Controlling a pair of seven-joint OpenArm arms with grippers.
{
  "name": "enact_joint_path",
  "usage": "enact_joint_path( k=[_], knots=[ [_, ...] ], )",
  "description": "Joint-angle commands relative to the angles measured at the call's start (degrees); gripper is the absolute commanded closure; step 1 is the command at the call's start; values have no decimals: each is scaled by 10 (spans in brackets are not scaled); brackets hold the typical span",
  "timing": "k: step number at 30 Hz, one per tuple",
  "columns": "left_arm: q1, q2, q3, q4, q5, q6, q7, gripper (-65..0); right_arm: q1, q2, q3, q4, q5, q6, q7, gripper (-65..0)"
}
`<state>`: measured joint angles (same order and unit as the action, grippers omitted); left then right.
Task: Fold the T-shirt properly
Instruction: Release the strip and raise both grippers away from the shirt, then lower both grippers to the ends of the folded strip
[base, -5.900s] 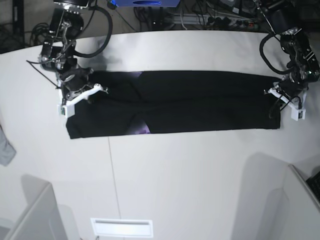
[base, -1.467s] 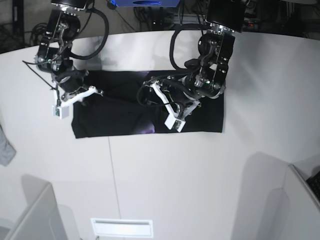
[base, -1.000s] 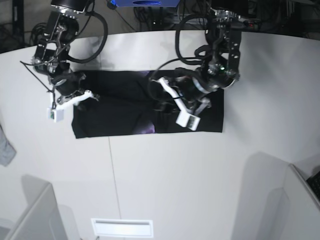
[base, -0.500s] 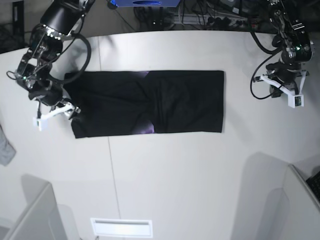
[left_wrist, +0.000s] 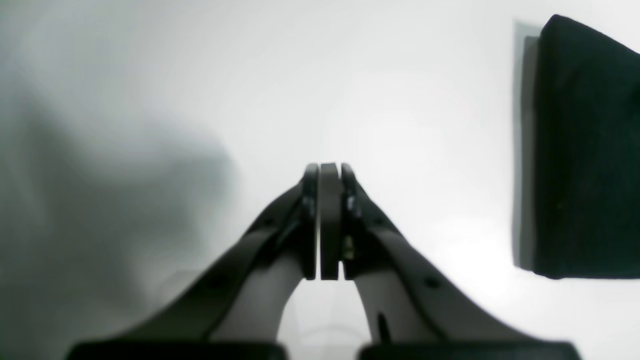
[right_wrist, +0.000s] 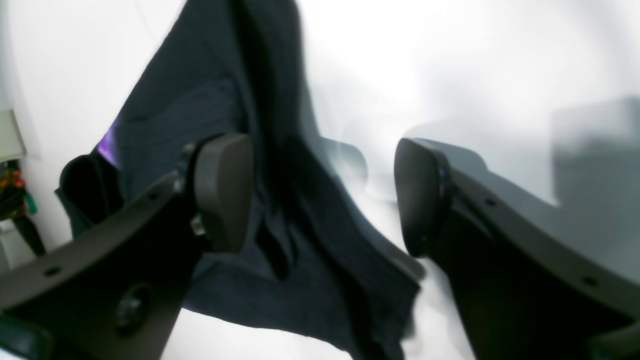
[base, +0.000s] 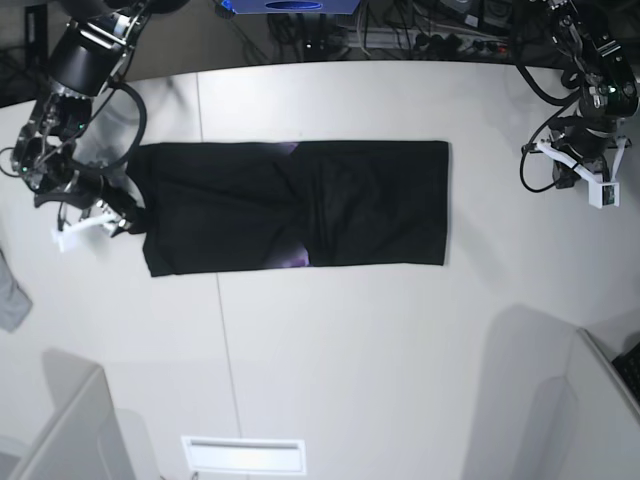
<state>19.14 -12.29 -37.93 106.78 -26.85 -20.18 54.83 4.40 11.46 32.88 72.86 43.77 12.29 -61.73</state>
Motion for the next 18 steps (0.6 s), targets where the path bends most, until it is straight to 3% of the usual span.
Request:
enact_joint_path(
  k=[1,4,8,13,18],
  knots=[
    [-2,-8,5,3,-6,-3,-10,0,7,9,-11,6,8,7,1,-419],
    [1,-8,23,-20,-5,-3,-45,0,-1,9,-57,5,8,30,3,-413],
    [4,-8,44,-66,-5,-3,-102,0,-7,7,-75,5,8,33,5,-411],
    [-1,-6,48,-100,-5,-3,-109,0,-18,2,-79,5,6,33,0,-411],
    [-5,-6,69,-102,-5,-3,-110,0,-23,6,-147,5,6,33,4,-411]
  ],
)
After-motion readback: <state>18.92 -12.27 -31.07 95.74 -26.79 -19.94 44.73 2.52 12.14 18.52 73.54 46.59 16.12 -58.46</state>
